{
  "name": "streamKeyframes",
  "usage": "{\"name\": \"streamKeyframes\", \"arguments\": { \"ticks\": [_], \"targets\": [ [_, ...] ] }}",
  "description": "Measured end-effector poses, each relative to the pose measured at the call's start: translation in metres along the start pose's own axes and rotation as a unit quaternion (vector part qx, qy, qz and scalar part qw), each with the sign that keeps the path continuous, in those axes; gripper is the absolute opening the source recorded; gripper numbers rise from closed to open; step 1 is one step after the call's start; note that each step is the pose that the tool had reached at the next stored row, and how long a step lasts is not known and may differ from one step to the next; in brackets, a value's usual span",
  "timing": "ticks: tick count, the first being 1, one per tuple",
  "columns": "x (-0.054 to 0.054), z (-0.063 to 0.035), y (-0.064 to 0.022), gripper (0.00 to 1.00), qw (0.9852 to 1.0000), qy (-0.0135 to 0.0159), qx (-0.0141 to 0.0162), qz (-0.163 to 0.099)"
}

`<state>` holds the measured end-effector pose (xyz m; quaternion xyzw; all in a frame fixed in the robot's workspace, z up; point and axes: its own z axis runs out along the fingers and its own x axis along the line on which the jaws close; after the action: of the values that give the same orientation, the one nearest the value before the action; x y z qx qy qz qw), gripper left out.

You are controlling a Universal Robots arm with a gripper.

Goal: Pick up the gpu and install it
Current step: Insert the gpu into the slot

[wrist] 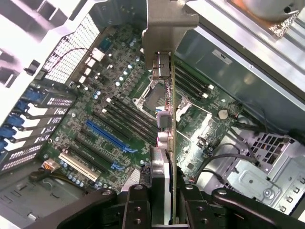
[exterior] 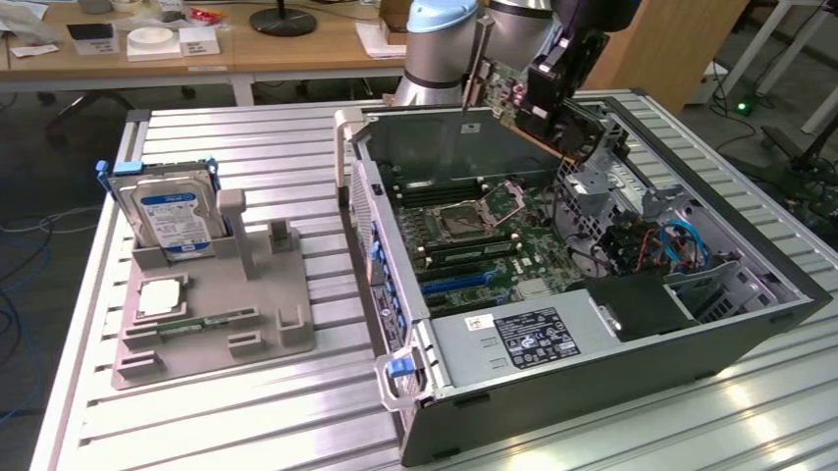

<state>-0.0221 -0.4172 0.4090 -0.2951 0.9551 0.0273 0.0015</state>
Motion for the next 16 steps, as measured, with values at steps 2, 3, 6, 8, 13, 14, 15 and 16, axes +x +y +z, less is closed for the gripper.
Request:
{"name": "streamKeyframes", "arguments": {
  "ticks": [2, 3, 6, 8, 13, 14, 15, 16],
  "targets": [
    [0.0000, 0.0000, 0.0000, 0.28, 1.0000, 0.0005, -0.0001, -0.009],
    [0.0000, 0.0000, 0.0000, 0.28, 0.9999, 0.0007, -0.0002, -0.014],
    [0.0000, 0.0000, 0.0000, 0.28, 0.9996, 0.0014, -0.0005, -0.028],
    [0.0000, 0.0000, -0.0001, 0.28, 0.9993, 0.0019, -0.0007, -0.038],
    [0.0000, 0.0000, 0.0000, 0.28, 0.9973, 0.0037, -0.0014, -0.073],
    [0.0000, 0.0000, -0.0001, 0.28, 0.9968, 0.0041, -0.0015, -0.080],
    [0.0000, 0.0000, 0.0000, 0.28, 0.9962, 0.0045, -0.0016, -0.087],
    [0.0000, 0.0000, -0.0001, 0.28, 0.9956, 0.0048, -0.0017, -0.094]
  ]
}}
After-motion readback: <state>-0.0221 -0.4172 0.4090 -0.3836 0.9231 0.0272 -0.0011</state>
